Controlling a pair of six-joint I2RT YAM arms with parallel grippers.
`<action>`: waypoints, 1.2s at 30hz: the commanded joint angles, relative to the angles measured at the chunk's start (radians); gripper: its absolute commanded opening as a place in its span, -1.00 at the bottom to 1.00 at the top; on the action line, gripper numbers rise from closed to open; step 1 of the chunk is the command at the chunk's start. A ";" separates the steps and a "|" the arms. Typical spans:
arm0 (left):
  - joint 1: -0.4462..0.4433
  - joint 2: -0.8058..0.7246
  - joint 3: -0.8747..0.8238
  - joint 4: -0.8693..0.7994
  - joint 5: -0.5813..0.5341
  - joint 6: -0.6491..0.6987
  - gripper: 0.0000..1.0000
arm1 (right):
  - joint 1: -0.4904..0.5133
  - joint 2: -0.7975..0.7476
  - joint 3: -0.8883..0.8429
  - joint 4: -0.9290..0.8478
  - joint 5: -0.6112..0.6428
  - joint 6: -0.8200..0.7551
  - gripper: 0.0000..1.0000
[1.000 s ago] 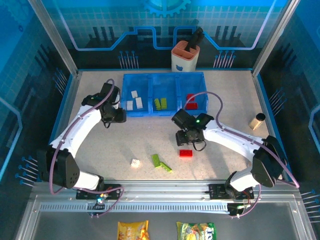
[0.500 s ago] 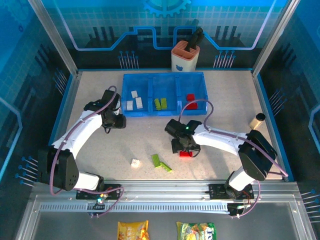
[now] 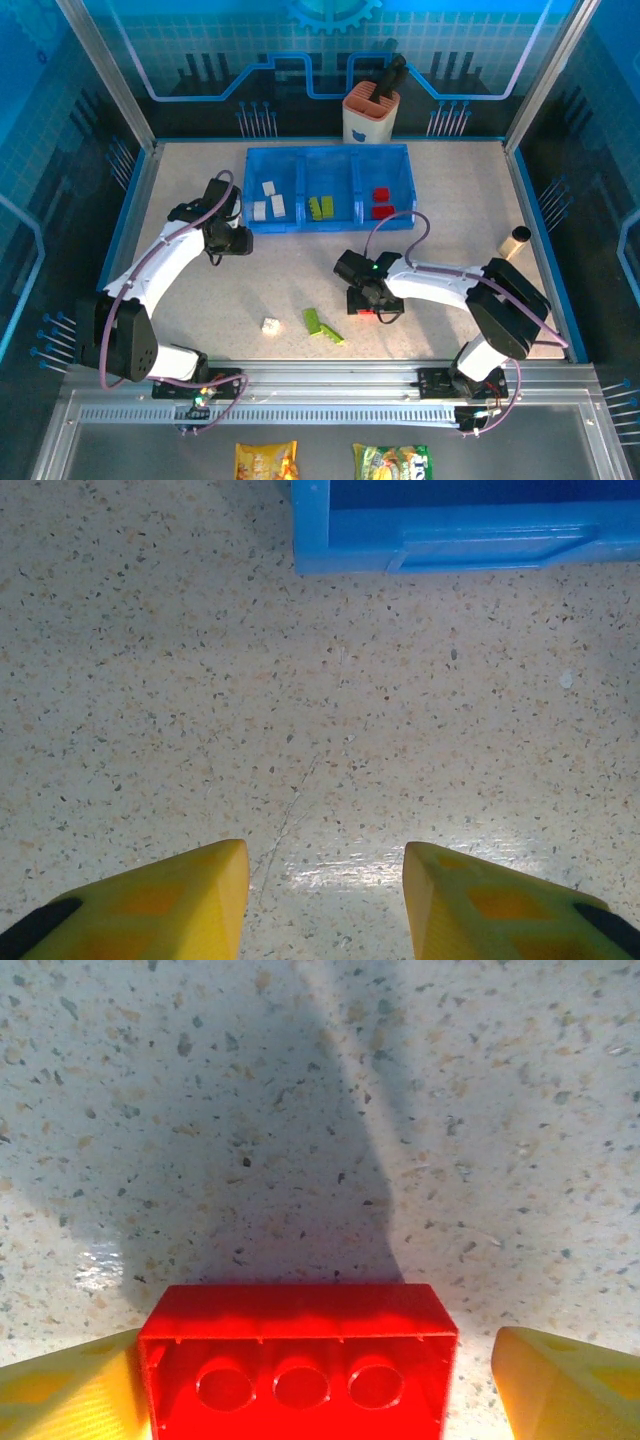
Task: Sort the legos into containers by color
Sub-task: Pick up the lego from the bottom-center of the table.
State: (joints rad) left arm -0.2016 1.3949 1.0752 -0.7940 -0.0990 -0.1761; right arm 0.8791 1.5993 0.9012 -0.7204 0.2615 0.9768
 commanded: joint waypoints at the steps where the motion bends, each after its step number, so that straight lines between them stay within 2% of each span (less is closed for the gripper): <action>1: 0.013 0.013 -0.015 0.008 0.015 0.024 -0.09 | 0.015 0.020 -0.012 0.022 -0.004 0.031 0.68; 15: 0.015 0.023 -0.020 0.006 0.023 0.023 -0.08 | 0.015 0.032 -0.008 0.019 -0.007 0.072 0.42; 36: 0.016 0.026 -0.020 0.003 0.021 0.022 -0.09 | 0.014 -0.007 0.026 -0.023 0.017 0.065 0.27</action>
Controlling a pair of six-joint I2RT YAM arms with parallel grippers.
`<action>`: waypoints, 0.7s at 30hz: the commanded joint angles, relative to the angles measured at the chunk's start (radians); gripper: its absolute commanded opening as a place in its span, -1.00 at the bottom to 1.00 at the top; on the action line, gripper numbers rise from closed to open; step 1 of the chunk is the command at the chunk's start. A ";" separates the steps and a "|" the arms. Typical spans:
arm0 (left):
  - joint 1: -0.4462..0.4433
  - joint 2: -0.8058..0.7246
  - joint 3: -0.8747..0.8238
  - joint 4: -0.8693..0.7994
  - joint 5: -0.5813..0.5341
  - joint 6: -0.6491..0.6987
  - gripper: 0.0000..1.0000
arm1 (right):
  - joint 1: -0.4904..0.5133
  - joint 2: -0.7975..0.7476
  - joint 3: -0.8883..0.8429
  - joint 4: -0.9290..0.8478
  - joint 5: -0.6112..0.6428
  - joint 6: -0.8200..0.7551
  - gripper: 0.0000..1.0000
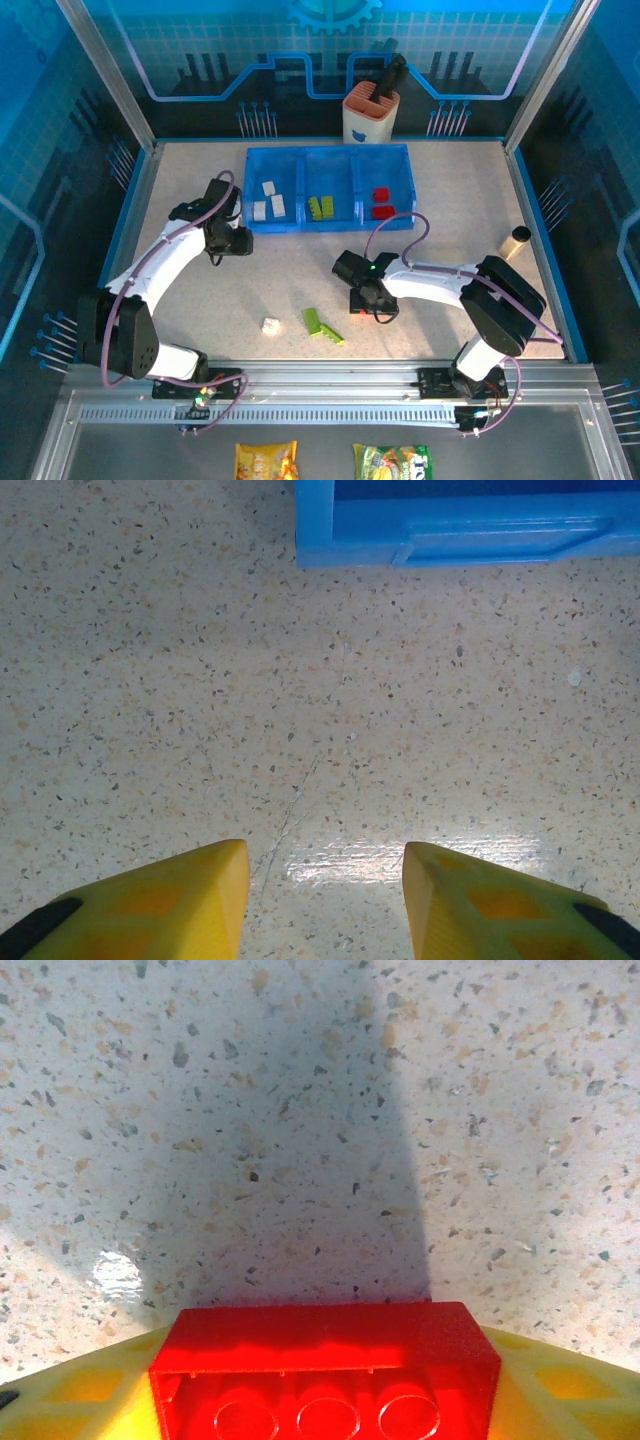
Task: Sort the legos into containers by color
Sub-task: Pick up the lego from the bottom-center of the table.
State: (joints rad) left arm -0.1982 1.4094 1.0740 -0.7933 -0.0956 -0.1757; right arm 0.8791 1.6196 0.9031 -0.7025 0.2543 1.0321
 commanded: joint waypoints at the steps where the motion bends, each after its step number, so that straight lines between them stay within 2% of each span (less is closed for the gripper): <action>1: 0.011 0.010 -0.019 0.003 0.019 0.022 -0.09 | 0.013 -0.030 0.035 -0.049 0.029 0.003 0.27; 8: 0.013 0.007 -0.019 0.003 0.014 0.022 -0.09 | -0.035 -0.034 0.121 -0.095 0.041 -0.078 0.26; 21: 0.017 -0.008 -0.022 0.006 0.008 0.025 -0.09 | -0.236 0.000 0.374 -0.200 0.009 -0.342 0.25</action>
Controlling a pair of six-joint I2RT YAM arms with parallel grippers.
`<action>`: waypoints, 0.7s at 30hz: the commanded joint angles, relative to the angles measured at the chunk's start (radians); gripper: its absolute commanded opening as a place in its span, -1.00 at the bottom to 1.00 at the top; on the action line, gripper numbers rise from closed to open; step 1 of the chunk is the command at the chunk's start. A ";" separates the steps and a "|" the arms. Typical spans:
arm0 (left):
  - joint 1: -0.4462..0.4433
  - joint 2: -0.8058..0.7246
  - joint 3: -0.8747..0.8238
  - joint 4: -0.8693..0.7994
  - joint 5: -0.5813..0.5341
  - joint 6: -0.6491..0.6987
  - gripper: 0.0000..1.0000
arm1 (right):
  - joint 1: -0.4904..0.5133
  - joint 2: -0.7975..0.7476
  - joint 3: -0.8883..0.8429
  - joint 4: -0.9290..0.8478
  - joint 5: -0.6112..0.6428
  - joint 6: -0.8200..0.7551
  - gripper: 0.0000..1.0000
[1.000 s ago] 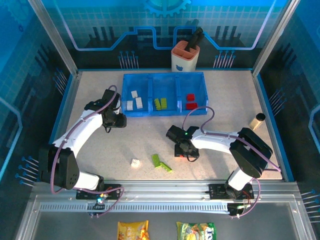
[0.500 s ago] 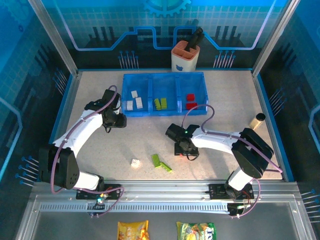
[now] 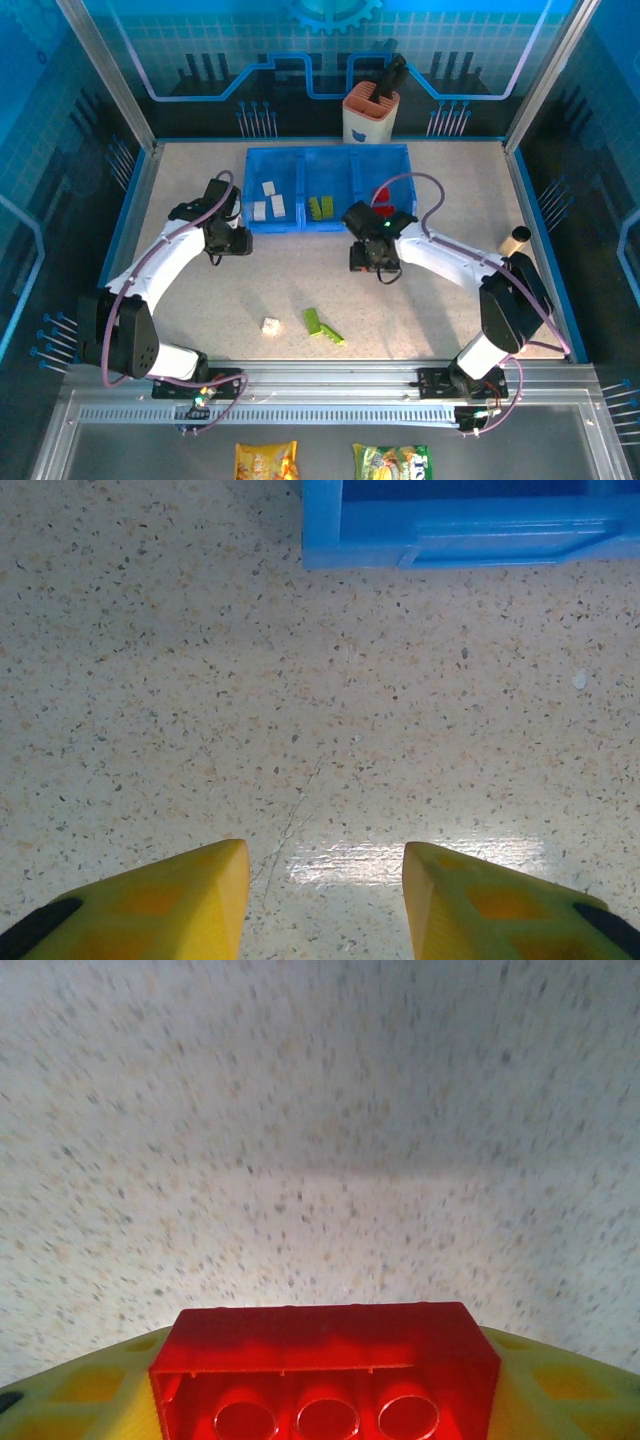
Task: Sort the legos into containers by color
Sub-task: Pick up the lego from the bottom-center of the table, then place the lego in the container.
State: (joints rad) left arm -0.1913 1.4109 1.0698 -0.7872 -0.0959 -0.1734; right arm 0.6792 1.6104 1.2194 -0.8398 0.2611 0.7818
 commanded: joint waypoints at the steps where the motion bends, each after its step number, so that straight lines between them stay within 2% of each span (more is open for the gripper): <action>1: 0.012 -0.009 -0.018 0.000 0.010 0.023 -0.09 | -0.055 0.016 0.078 -0.068 -0.004 -0.113 0.25; 10: 0.013 -0.010 -0.021 0.000 0.005 0.022 -0.09 | -0.228 0.107 0.269 -0.092 -0.078 -0.264 0.23; 21: 0.013 -0.009 -0.028 0.002 -0.001 0.020 -0.09 | -0.335 0.344 0.557 -0.081 -0.126 -0.371 0.21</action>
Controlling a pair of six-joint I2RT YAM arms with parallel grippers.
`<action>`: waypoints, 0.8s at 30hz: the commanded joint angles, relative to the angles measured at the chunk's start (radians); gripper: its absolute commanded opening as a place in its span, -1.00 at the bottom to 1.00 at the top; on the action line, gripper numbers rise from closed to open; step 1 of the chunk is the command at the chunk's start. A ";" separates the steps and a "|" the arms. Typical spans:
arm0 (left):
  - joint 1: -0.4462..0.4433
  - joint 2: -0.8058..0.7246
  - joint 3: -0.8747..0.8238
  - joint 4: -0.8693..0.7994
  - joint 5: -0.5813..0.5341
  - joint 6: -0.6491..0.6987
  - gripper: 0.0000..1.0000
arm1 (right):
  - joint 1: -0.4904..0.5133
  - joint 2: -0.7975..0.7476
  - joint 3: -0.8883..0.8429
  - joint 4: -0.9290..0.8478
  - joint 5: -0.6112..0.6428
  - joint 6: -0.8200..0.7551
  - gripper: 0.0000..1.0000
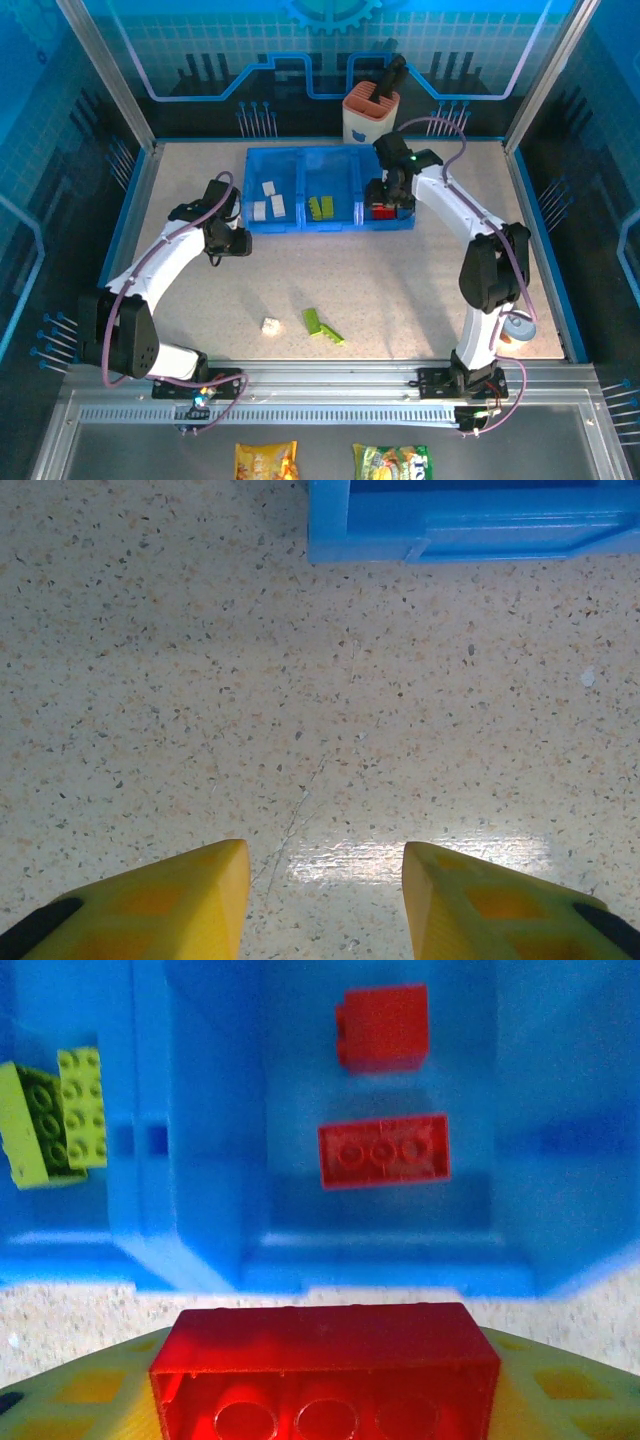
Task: Sort the legos into containers by color
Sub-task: Place the lego in the container.
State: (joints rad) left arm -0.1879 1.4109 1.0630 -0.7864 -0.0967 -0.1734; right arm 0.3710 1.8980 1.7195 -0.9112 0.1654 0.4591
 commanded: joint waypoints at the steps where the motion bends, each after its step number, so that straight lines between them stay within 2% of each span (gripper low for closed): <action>1: 0.011 -0.009 -0.024 0.001 0.000 0.019 -0.09 | -0.034 0.080 0.081 -0.004 -0.033 -0.055 0.21; 24: 0.005 -0.018 -0.037 0.035 0.006 0.032 -0.09 | -0.111 0.580 0.588 0.024 -0.010 -0.172 0.22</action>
State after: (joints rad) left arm -0.1867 1.4109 1.0397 -0.7574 -0.0963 -0.1719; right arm 0.2783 2.4279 2.2513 -0.8730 0.1520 0.3088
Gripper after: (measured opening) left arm 0.454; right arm 0.625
